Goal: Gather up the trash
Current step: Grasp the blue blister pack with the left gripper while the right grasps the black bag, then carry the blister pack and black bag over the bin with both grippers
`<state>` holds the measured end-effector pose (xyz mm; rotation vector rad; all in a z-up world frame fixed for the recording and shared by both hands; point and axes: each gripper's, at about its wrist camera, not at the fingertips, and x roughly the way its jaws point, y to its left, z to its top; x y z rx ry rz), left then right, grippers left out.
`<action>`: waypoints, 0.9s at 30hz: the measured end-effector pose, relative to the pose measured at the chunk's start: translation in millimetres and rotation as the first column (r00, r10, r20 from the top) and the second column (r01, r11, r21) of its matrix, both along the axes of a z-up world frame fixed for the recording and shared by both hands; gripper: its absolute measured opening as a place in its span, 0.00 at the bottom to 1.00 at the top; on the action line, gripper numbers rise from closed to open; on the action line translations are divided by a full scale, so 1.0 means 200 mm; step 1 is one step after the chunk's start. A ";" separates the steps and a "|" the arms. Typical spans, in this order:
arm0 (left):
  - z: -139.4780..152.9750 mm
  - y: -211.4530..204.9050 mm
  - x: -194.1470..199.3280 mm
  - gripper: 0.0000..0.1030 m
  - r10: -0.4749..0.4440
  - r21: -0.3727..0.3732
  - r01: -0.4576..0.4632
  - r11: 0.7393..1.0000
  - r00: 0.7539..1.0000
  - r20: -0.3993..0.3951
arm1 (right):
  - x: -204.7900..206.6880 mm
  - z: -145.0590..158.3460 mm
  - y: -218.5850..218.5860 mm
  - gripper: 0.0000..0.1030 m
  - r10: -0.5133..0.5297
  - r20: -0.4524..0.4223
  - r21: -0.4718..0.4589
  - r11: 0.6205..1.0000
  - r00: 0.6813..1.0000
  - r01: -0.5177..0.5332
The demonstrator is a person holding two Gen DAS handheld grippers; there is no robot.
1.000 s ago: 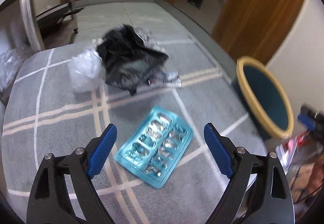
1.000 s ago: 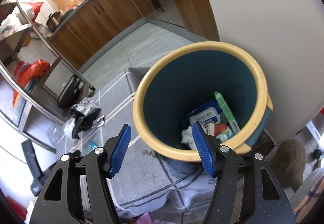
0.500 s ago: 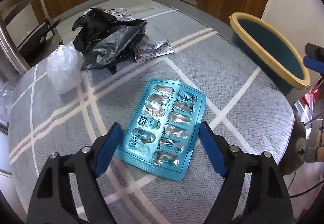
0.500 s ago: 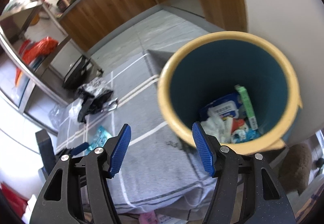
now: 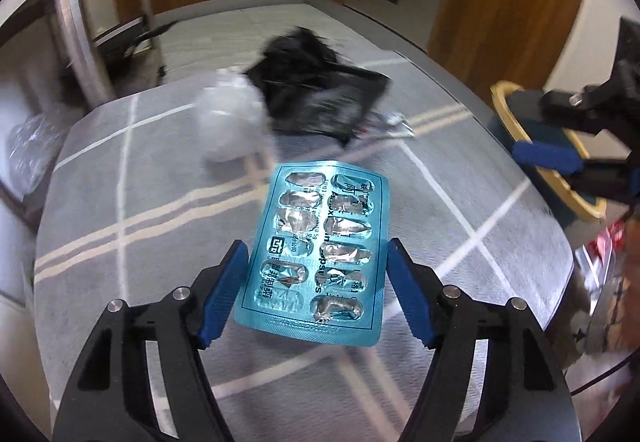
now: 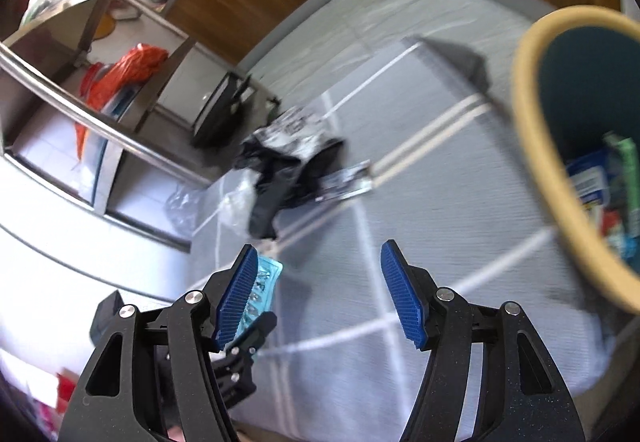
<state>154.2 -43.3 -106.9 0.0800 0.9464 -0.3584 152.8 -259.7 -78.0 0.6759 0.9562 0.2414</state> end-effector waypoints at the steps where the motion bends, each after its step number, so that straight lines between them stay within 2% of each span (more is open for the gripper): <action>1: 0.01 0.03 0.00 0.67 0.022 -0.009 -0.022 1.000 1.000 0.001 | 0.04 -0.02 0.04 0.64 0.007 -0.005 0.023 1.000 1.000 -0.007; 7: 0.04 0.20 0.03 0.67 0.159 -0.043 -0.159 0.986 0.987 -0.005 | 0.19 -0.09 0.15 0.64 0.000 -0.023 0.151 0.988 1.000 0.004; 11: 0.07 0.30 0.02 0.67 0.236 -0.095 -0.237 0.967 0.972 -0.019 | 0.27 -0.14 0.19 0.61 -0.004 -0.043 0.150 0.989 0.999 0.010; 14: 0.09 0.37 0.02 0.67 0.283 -0.141 -0.285 0.948 0.958 -0.035 | 0.32 -0.18 0.21 0.55 0.000 -0.057 0.141 0.990 0.998 0.009; 17: 0.09 0.40 0.01 0.67 0.306 -0.180 -0.310 0.934 0.951 -0.048 | 0.37 -0.21 0.26 0.40 0.025 -0.070 0.130 0.991 0.997 -0.016; 19: 0.11 0.40 0.01 0.67 0.312 -0.182 -0.314 0.932 0.949 -0.043 | 0.39 -0.22 0.29 0.17 0.048 -0.076 0.118 0.992 0.996 -0.038; 21: 0.13 0.39 0.00 0.67 0.313 -0.183 -0.313 0.932 0.949 -0.031 | 0.39 -0.22 0.30 0.08 0.048 -0.067 0.117 0.992 0.997 -0.040; 27: 0.15 0.39 0.00 0.67 0.322 -0.203 -0.319 0.926 0.947 -0.022 | 0.31 -0.08 0.26 0.05 0.062 0.016 0.103 0.993 0.998 -0.064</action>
